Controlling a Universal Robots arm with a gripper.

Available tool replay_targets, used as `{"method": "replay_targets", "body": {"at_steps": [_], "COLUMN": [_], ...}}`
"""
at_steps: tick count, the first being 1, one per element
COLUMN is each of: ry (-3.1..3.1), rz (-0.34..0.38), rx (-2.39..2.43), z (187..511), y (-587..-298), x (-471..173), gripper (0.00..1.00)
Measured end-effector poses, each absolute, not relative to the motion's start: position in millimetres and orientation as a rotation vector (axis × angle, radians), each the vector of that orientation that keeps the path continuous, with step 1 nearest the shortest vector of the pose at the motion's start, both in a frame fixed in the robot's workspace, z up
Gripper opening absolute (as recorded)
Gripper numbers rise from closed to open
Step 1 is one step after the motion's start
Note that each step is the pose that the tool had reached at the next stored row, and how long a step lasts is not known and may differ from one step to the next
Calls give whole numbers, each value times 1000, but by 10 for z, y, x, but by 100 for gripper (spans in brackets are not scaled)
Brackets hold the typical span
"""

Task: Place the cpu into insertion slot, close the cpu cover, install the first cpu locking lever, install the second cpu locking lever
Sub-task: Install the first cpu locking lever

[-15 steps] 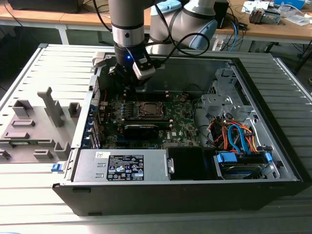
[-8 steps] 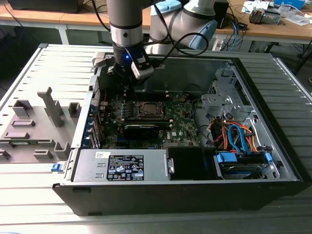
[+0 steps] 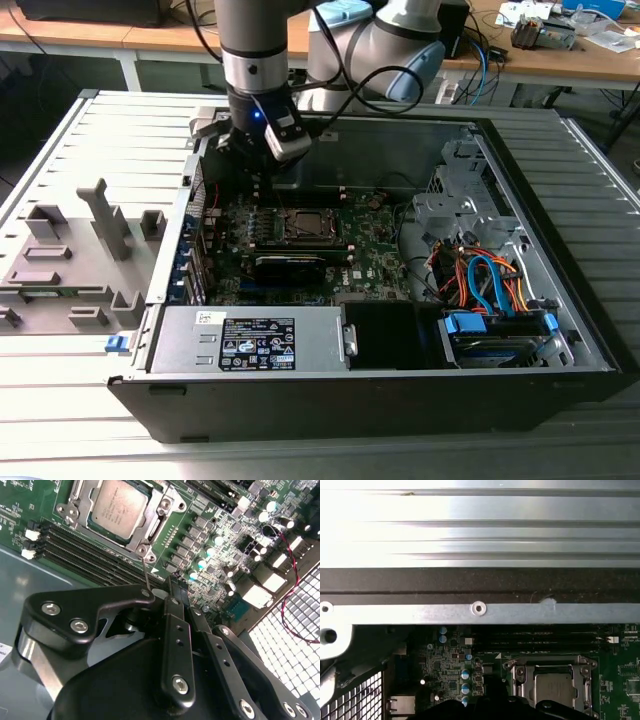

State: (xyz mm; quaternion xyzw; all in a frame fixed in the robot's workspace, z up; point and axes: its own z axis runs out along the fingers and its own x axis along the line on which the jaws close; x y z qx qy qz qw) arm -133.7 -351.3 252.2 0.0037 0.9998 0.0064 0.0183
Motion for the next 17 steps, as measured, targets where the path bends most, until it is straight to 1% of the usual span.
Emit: {"method": "replay_targets", "body": {"at_steps": [5, 13, 17], "ry": [3105, 3105, 3105], "rz": [20, 20, 20], "rx": [11, 11, 11], "z": [2521, 2523, 2523], "y": [-3499, -3376, -3363], "x": [-1394, -1408, -1408], "gripper": [11, 11, 11]}}
